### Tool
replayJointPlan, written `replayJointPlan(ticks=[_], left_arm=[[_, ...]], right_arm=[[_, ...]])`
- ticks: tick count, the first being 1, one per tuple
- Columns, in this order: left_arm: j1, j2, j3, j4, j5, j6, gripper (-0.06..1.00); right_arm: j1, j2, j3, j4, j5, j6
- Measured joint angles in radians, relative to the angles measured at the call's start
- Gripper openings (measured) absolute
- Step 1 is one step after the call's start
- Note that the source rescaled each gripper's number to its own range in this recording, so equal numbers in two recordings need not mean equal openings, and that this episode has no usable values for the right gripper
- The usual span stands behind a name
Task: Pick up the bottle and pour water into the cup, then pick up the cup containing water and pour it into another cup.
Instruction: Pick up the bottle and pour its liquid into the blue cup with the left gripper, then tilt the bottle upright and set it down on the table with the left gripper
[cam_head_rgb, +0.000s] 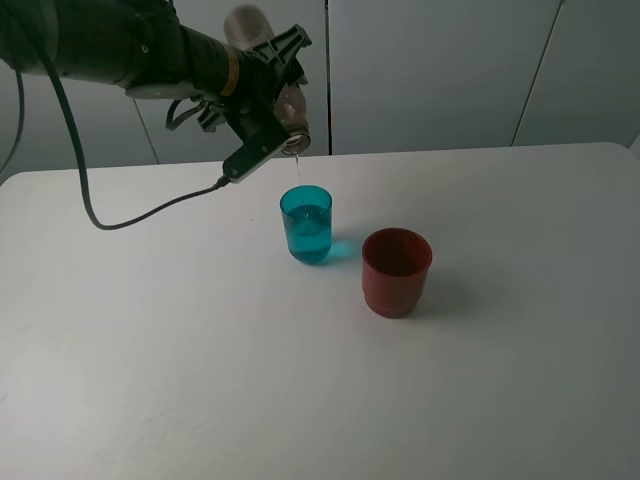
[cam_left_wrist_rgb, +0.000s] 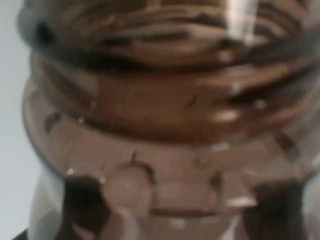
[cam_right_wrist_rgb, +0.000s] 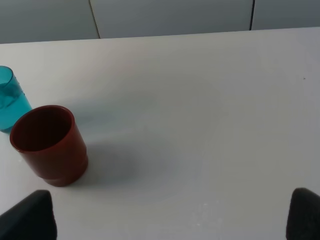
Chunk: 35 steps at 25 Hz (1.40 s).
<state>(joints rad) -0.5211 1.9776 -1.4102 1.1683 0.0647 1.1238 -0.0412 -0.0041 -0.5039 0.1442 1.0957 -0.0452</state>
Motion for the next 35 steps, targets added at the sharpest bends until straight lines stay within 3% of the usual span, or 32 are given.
replayJointPlan(ticks=[16, 23, 35], left_arm=[[0.0, 0.0, 0.051, 0.004, -0.046, -0.189, 0.0], [0.0, 0.0, 0.072, 0.002, -0.072, -0.542, 0.0], [0.051, 0.0, 0.072, 0.001, -0.108, -1.413, 0.0]], right_arm=[[0.0, 0.0, 0.0, 0.0, 0.0, 0.0], [0.0, 0.0, 0.0, 0.0, 0.0, 0.0], [0.0, 0.0, 0.0, 0.0, 0.0, 0.0]])
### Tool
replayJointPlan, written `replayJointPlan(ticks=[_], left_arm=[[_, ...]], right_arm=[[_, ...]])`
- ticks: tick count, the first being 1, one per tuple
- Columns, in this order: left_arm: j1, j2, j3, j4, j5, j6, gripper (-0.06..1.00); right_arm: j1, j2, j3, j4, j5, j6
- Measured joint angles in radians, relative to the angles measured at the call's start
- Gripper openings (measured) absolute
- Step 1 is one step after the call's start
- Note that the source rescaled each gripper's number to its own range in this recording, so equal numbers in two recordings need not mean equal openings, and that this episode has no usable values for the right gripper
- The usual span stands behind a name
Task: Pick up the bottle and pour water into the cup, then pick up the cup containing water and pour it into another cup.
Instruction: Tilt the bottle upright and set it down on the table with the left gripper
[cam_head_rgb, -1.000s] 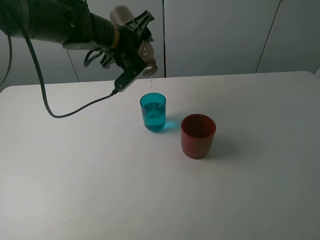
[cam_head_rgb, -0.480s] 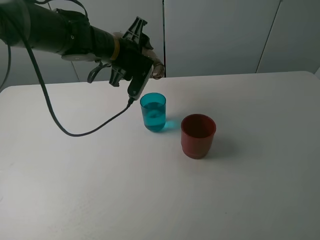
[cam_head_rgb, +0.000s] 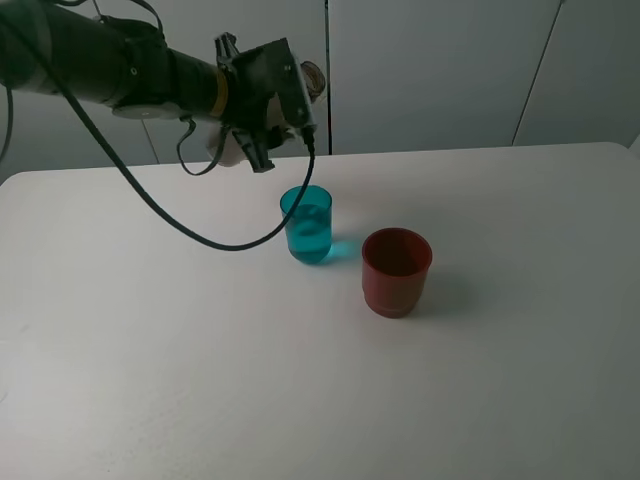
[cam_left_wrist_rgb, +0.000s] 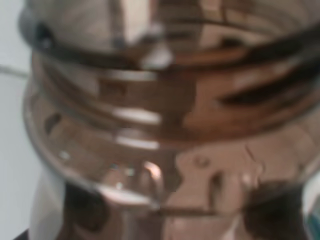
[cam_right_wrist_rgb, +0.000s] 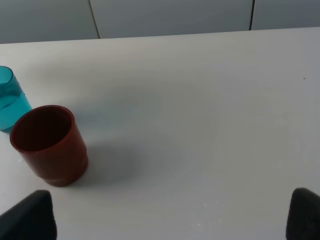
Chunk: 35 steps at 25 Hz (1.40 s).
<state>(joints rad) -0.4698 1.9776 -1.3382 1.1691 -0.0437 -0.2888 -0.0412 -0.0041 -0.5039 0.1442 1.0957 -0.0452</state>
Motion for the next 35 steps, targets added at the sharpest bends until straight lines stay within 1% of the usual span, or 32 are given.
replayJointPlan(ticks=[1, 4, 6, 9, 11, 14, 18, 23, 27, 29, 31, 35], left_arm=[[0.008, 0.0, 0.0, 0.0, -0.012, -0.068, 0.0], [0.039, 0.0, 0.0, 0.0, -0.093, -0.209, 0.0], [0.06, 0.0, 0.0, 0.0, -0.162, -0.262, 0.0], [0.094, 0.014, 0.0, 0.0, -0.282, -0.309, 0.0], [0.118, 0.04, 0.0, -0.002, -0.373, -0.322, 0.0], [0.143, 0.094, 0.0, -0.029, -0.472, -0.328, 0.0], [0.154, 0.156, -0.027, -0.097, -0.542, -0.33, 0.0], [0.158, 0.223, -0.084, -0.129, -0.589, -0.33, 0.0], [0.16, 0.266, -0.114, -0.204, -0.616, -0.33, 0.0], [0.161, 0.271, -0.119, -0.228, -0.616, -0.33, 0.0], [0.165, 0.273, -0.119, -0.233, -0.616, -0.328, 0.0], [0.171, 0.282, -0.121, -0.244, -0.616, -0.279, 0.0]], right_arm=[[0.0, 0.0, 0.0, 0.0, 0.0, 0.0], [0.0, 0.0, 0.0, 0.0, 0.0, 0.0], [0.0, 0.0, 0.0, 0.0, 0.0, 0.0], [0.0, 0.0, 0.0, 0.0, 0.0, 0.0], [0.0, 0.0, 0.0, 0.0, 0.0, 0.0], [0.0, 0.0, 0.0, 0.0, 0.0, 0.0], [0.0, 0.0, 0.0, 0.0, 0.0, 0.0], [0.0, 0.0, 0.0, 0.0, 0.0, 0.0], [0.0, 0.0, 0.0, 0.0, 0.0, 0.0], [0.0, 0.0, 0.0, 0.0, 0.0, 0.0], [0.0, 0.0, 0.0, 0.0, 0.0, 0.0], [0.0, 0.0, 0.0, 0.0, 0.0, 0.0]])
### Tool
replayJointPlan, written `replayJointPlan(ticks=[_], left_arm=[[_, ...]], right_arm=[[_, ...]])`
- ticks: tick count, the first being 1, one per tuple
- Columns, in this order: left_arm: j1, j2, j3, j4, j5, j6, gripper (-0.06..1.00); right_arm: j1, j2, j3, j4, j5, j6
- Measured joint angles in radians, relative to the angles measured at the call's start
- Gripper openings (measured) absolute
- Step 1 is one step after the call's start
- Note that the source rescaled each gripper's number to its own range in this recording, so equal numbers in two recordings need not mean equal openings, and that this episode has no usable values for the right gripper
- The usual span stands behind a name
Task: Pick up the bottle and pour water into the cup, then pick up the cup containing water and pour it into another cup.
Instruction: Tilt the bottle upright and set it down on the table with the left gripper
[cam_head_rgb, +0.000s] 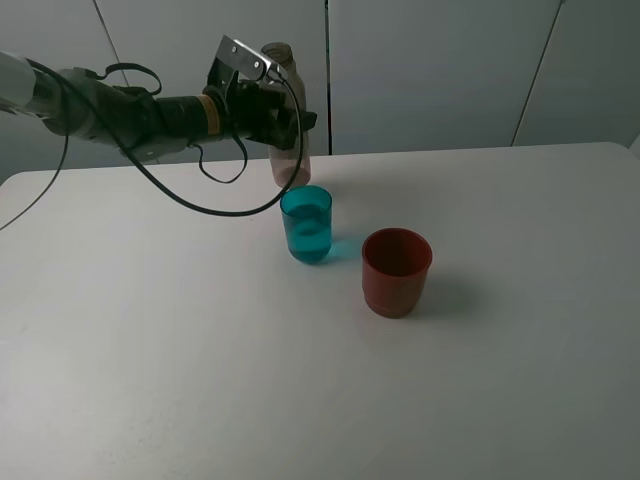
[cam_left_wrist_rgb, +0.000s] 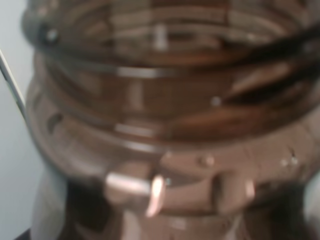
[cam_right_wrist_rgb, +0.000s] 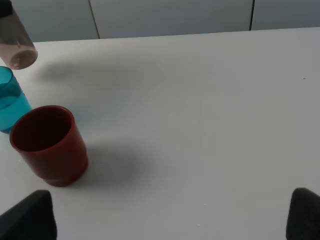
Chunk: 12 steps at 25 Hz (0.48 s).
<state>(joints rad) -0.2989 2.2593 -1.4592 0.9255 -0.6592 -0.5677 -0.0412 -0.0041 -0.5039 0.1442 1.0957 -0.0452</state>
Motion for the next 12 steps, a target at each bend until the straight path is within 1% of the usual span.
replayJointPlan(ticks=[7, 9, 12], left_arm=[[0.009, 0.023, -0.001, -0.04, 0.007, 0.026, 0.0], [0.01, 0.028, -0.002, -0.056, 0.011, 0.047, 0.0], [0.012, 0.032, -0.002, -0.059, 0.026, 0.058, 0.0]], right_arm=[[0.0, 0.0, 0.0, 0.0, 0.0, 0.0], [0.0, 0.0, 0.0, 0.0, 0.0, 0.0], [0.0, 0.0, 0.0, 0.0, 0.0, 0.0]])
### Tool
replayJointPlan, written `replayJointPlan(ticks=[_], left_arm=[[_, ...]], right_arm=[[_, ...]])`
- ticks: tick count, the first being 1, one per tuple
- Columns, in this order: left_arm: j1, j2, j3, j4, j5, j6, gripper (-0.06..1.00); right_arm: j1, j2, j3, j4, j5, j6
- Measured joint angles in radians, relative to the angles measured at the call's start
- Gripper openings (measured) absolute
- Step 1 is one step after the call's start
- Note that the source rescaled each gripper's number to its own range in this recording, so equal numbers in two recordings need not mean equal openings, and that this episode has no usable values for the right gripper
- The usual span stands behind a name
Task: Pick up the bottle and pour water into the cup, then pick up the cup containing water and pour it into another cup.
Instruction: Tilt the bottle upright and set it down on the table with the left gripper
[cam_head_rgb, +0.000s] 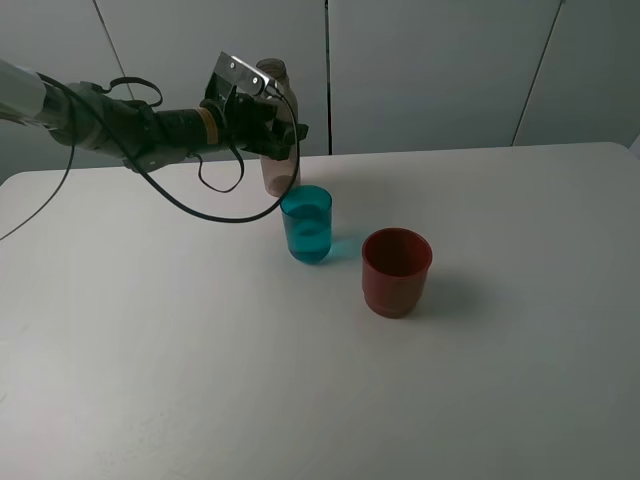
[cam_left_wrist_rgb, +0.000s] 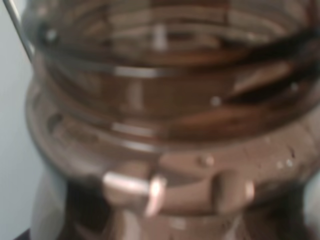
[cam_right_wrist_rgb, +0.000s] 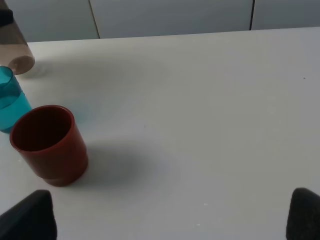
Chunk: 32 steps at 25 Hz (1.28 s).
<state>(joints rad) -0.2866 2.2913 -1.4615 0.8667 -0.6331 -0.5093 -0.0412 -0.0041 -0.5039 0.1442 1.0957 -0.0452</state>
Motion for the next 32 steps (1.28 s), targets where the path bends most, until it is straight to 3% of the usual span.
replayJointPlan(ticks=[18, 32], left_arm=[[0.006, 0.018, -0.001, -0.031, -0.011, -0.031, 0.0], [0.006, 0.018, -0.001, -0.006, -0.013, -0.033, 0.0]], right_arm=[[0.0, 0.0, 0.0, 0.0, 0.0, 0.0], [0.0, 0.0, 0.0, 0.0, 0.0, 0.0]])
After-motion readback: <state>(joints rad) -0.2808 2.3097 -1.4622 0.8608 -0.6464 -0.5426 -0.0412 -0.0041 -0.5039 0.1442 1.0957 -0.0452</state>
